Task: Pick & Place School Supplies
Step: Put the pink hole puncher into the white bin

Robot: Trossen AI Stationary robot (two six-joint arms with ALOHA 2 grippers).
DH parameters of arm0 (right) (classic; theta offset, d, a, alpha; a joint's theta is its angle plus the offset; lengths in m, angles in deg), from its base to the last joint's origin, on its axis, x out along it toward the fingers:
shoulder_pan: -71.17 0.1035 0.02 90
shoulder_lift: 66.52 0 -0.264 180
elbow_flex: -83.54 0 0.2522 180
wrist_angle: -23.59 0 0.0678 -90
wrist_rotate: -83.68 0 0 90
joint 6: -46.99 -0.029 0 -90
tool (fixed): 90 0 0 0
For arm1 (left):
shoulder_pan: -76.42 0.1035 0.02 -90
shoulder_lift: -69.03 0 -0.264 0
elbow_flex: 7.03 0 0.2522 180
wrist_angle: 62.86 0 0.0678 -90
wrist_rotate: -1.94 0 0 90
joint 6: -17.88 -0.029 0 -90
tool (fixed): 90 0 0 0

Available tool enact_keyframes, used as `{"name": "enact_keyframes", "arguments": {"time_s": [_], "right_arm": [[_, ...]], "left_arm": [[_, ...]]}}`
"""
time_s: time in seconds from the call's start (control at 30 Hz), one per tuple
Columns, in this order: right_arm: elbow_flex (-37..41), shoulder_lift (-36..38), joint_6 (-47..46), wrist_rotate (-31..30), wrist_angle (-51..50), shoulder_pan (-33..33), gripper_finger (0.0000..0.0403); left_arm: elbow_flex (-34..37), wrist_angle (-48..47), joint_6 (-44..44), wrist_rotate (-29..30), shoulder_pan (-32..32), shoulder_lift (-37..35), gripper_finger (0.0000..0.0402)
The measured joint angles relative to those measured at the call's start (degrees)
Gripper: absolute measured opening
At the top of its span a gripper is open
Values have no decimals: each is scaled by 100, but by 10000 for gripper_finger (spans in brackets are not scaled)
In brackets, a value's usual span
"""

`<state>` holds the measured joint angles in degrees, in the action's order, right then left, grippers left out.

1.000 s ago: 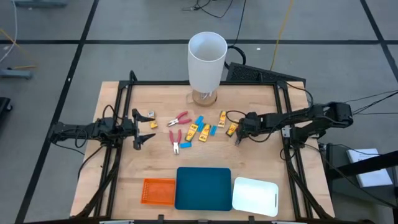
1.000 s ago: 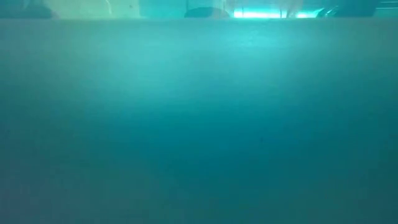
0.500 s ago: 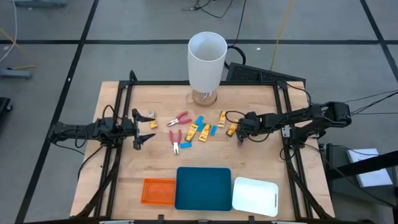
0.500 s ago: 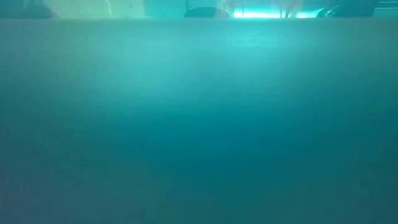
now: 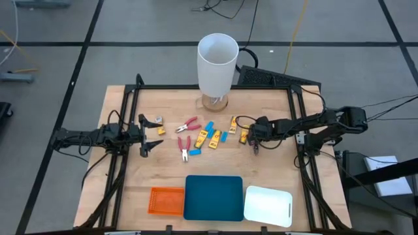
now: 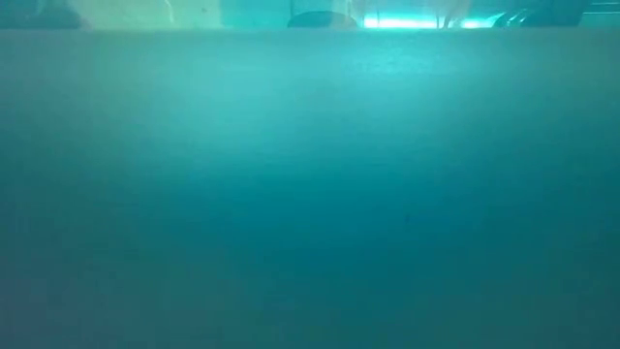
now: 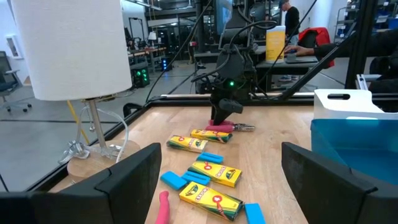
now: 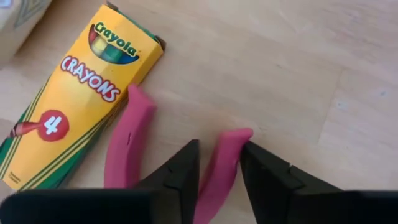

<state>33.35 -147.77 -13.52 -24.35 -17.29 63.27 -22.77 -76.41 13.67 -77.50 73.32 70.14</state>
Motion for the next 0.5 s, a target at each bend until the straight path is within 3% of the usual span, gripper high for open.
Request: {"name": "enact_keyframes", "arguments": {"time_s": [0.5], "right_arm": [[13, -5, 1202, -147, 359, 0, 41]], "left_arm": [[0, 0, 0, -1, -2, 0, 333]]}}
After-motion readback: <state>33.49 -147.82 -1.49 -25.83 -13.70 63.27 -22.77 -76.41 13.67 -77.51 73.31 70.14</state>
